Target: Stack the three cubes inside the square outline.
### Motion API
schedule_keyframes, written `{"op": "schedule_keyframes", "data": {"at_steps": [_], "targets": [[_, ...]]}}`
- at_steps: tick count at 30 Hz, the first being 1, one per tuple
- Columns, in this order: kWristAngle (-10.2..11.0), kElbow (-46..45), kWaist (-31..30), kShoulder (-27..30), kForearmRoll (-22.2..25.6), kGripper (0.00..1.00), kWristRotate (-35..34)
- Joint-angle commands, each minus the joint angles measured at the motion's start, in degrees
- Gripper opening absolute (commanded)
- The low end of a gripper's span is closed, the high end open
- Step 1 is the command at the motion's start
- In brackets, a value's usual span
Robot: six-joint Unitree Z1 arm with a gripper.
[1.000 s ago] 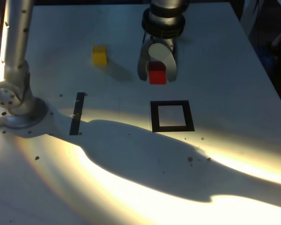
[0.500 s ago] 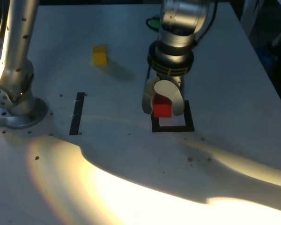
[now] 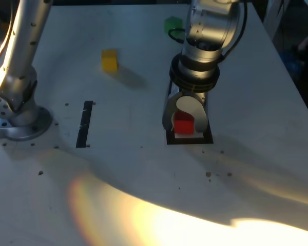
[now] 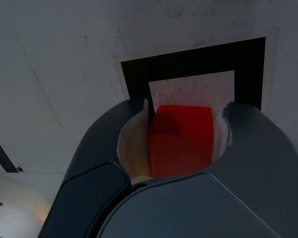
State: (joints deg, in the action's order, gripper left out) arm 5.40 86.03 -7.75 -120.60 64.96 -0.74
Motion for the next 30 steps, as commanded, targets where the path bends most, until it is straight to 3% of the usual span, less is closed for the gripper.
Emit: {"op": "schedule_keyframes", "data": {"at_steps": [1,4,10,22,30], "targets": [[-0.6,0.1,0.2,-0.6,-0.1,0.74,0.4],[-1.2,0.2,0.2,-0.6,0.1,0.84,0.8],[-1.7,0.8,0.1,0.6,0.9,0.91,1.1],[3.3,1.4,0.8,13.6,9.3,0.95,1.9],[4.4,-3.5,6.4,22.3,11.4,0.96,5.8]]}}
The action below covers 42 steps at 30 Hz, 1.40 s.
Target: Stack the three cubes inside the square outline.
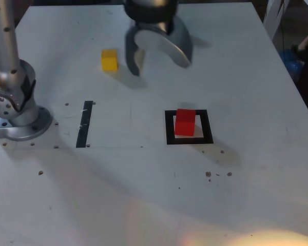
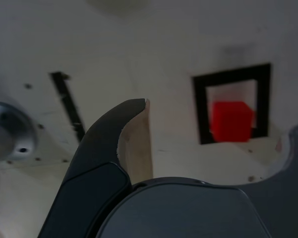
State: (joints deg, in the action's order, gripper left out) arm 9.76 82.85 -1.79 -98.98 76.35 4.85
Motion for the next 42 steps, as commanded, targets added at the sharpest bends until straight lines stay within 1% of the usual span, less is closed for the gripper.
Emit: {"op": "schedule_keyframes", "data": {"at_steps": [1,4,7,10,13,17,20,23,26,35,42], "targets": [[0.1,-1.3,1.5,1.4,0.0,0.96,0.9],[0.3,-4.5,5.5,3.5,-0.2,0.96,3.2],[0.9,-8.5,11.3,5.4,-1.6,0.96,7.1],[2.4,-13.3,18.0,7.3,-5.0,0.98,12.3],[4.6,-16.4,22.6,8.1,-7.5,1.0,16.3],[7.5,-18.7,27.7,7.9,-8.4,1.0,19.9],[8.7,-20.0,30.8,7.4,-8.9,1.0,21.2],[9.2,-20.5,32.4,6.2,-9.5,0.99,21.6],[9.2,-20.5,33.1,4.4,-10.4,0.99,21.4],[9.5,-20.3,36.7,-3.2,-16.9,0.96,20.8],[10.0,-19.9,40.4,-5.8,-17.6,0.93,20.8]]}}
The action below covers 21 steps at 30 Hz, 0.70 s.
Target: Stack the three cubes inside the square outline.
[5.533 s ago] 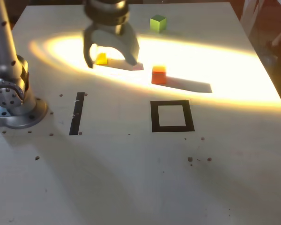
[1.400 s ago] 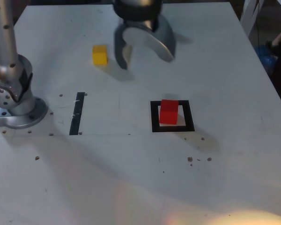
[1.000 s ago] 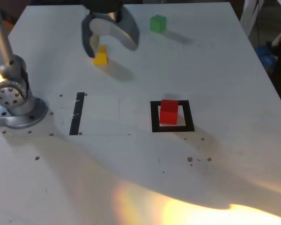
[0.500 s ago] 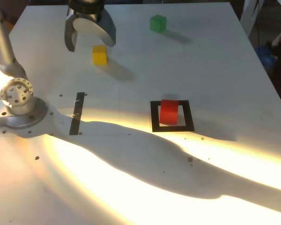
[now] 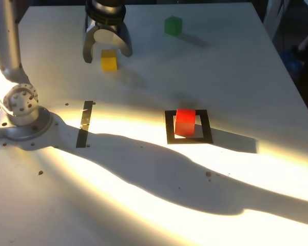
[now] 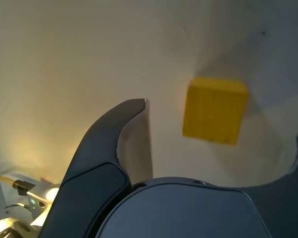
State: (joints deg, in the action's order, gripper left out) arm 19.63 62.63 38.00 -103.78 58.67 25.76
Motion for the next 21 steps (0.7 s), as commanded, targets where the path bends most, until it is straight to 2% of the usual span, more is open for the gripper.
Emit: {"op": "schedule_keyframes", "data": {"at_steps": [1,7,15,18,21], "targets": [[0.1,0.4,1.1,-1.6,0.1,0.92,-0.1],[-0.4,0.8,1.6,-3.3,0.3,0.83,0.0],[-1.5,1.7,1.6,-2.6,-0.1,0.48,0.6],[-2.2,1.9,1.6,-3.2,-0.4,0.43,1.7],[-2.6,2.3,1.6,-4.3,-0.5,0.42,2.4]]}}
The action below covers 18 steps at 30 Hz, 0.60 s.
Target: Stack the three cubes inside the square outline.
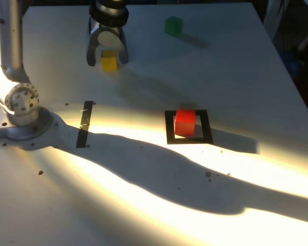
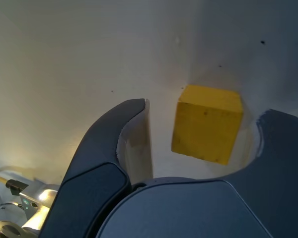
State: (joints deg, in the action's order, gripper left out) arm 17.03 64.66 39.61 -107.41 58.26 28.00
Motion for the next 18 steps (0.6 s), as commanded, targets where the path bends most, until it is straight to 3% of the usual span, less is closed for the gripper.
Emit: {"op": "schedule_keyframes", "data": {"at_steps": [1,11,18], "targets": [[0.0,0.4,0.0,-0.9,0.0,0.42,0.3],[-0.7,1.1,0.0,-3.0,0.0,0.36,1.9],[-0.9,0.6,-2.0,-0.3,0.9,0.31,0.6]]}}
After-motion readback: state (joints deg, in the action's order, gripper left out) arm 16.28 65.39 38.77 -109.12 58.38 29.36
